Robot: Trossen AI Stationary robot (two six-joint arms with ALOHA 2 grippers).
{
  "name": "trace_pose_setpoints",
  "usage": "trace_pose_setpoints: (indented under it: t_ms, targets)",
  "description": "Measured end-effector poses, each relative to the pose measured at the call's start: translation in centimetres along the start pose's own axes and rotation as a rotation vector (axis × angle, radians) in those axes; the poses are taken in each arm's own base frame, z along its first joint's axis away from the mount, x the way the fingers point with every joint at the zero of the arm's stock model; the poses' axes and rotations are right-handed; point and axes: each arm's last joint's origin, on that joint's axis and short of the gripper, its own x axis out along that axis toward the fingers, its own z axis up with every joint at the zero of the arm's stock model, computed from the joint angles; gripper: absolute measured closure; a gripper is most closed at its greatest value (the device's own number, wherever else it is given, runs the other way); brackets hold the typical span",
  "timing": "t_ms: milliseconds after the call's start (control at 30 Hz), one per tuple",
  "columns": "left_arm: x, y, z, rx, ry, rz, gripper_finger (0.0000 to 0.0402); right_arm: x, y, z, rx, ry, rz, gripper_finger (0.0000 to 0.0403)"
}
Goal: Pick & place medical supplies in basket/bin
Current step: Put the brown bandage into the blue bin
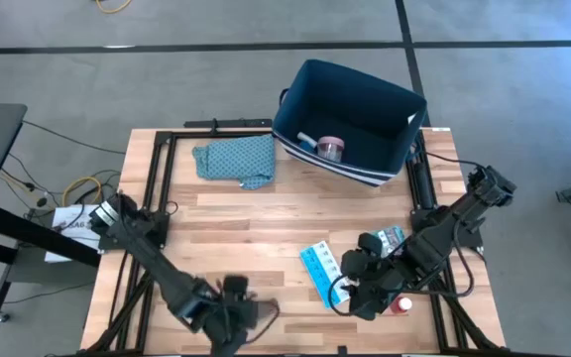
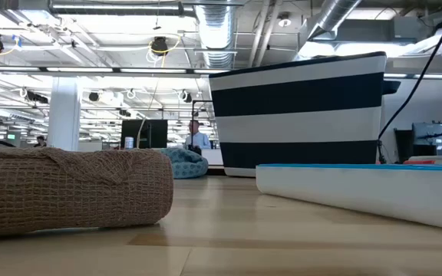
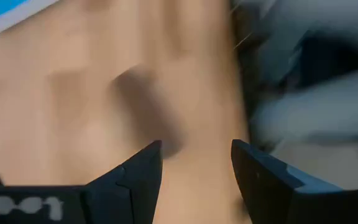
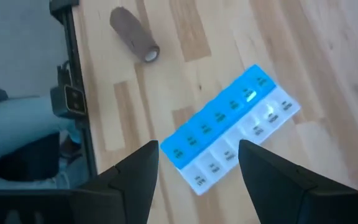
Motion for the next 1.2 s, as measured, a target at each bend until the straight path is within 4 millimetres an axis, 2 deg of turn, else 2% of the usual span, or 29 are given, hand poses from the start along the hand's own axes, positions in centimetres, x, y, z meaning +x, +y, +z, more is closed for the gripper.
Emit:
trace_pose_setpoints:
  t_ms: [67, 133, 233, 333, 567, 833, 967, 1200]
  targets:
    - [0.8, -1.2, -0.1, -0.033, -0.093, -0.067, 0.022, 0.1, 0.4, -0.5, 0.004, 0.015, -0.001, 0.0187]
    - [1.4, -1.5, -0.4, -0.093, -0.144, -0.056, 0.022, -0.2, 0.7, -0.9, 0.024, 0.008, 0.009, 0.0188]
    - [2.3, -0.5, -1.3, -0.247, -0.146, 0.091, 0.022, -0.5, 1.3, -1.5, 0.065, -0.002, 0.011, 0.0188]
    - [3.9, 0.9, -2.2, -0.354, -0.11, 0.144, 0.022, -0.9, 1.8, -2.2, 0.074, -0.04, -0.003, 0.0188]
    - [6.7, 2.6, -3.9, -0.331, -0.046, 0.136, 0.022, -1.5, 2.7, -3.3, 0.063, -0.071, 0.006, 0.0188]
    - [8.3, 3.4, -3.5, -0.27, -0.086, 0.012, 0.021, -1.7, 3.0, -3.8, 0.018, -0.071, 0.015, 0.0188]
    - [9.2, 4.0, -3.6, -0.268, -0.071, 0.031, 0.0192, -1.7, 3.0, -3.8, 0.011, -0.078, 0.012, 0.0188]
    - [13.1, 4.2, -4.2, -0.265, 0.021, 0.016, 0.0182, -1.8, 3.1, -3.9, 0.009, -0.08, 0.018, 0.0189]
